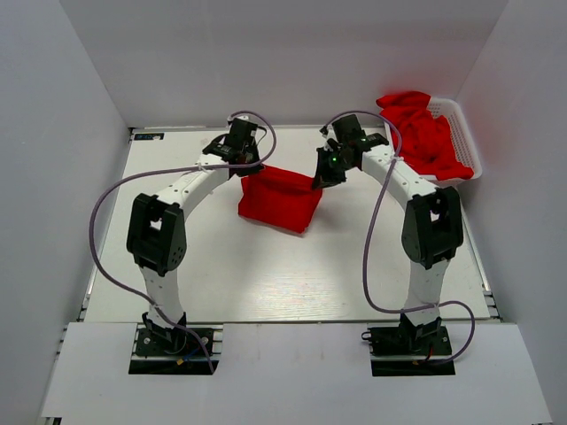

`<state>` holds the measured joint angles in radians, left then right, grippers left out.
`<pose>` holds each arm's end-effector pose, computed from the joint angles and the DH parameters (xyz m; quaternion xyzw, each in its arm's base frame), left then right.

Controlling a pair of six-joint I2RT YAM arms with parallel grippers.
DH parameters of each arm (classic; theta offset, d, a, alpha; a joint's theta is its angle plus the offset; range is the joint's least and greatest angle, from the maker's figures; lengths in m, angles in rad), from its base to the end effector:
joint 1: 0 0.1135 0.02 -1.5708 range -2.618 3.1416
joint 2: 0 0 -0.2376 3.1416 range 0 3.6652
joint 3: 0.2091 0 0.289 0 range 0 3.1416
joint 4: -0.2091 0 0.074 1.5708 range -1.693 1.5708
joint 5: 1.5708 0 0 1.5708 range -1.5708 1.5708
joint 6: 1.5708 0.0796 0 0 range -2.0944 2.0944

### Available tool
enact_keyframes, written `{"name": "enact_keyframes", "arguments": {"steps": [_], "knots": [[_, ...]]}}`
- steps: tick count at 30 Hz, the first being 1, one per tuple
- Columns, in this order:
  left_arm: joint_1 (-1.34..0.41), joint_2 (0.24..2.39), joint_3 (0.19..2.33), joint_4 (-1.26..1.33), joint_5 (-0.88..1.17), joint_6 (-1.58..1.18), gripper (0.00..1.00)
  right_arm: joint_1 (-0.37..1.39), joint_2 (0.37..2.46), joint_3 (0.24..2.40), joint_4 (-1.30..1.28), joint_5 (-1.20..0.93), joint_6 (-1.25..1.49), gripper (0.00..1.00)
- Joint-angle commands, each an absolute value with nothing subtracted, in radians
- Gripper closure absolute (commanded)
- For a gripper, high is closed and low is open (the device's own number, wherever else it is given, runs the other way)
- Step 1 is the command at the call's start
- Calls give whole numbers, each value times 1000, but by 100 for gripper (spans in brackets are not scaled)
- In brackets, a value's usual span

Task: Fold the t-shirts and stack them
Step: Fold the long partially folded tshirt into a neat square

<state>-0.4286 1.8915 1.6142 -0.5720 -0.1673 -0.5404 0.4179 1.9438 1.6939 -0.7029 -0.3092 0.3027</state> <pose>0.4457 -0.1891 0.2048 -0.0815 0.9293 -0.0947 0.3477 0.4308 0.2178 0.2009 -0.1009 0.9370 0.2432 0.2295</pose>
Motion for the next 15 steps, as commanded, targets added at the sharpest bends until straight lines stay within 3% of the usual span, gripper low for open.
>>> {"name": "enact_keyframes", "arguments": {"steps": [1, 12, 13, 14, 15], "knots": [[-402, 1919, 1664, -479, -219, -491, 100, 387, 1989, 1721, -655, -288, 270, 100], [-383, 2062, 1706, -348, -187, -480, 100, 328, 2147, 1781, -484, -320, 293, 100], [-383, 2074, 1706, -338, -187, -480, 100, 327, 2158, 1786, -467, -327, 287, 96], [-383, 2074, 1706, -322, -187, -480, 100, 322, 2189, 1795, -437, -348, 273, 85], [-383, 2085, 1706, -322, -187, -480, 60, 315, 2192, 1814, -407, -357, 265, 75]]}}
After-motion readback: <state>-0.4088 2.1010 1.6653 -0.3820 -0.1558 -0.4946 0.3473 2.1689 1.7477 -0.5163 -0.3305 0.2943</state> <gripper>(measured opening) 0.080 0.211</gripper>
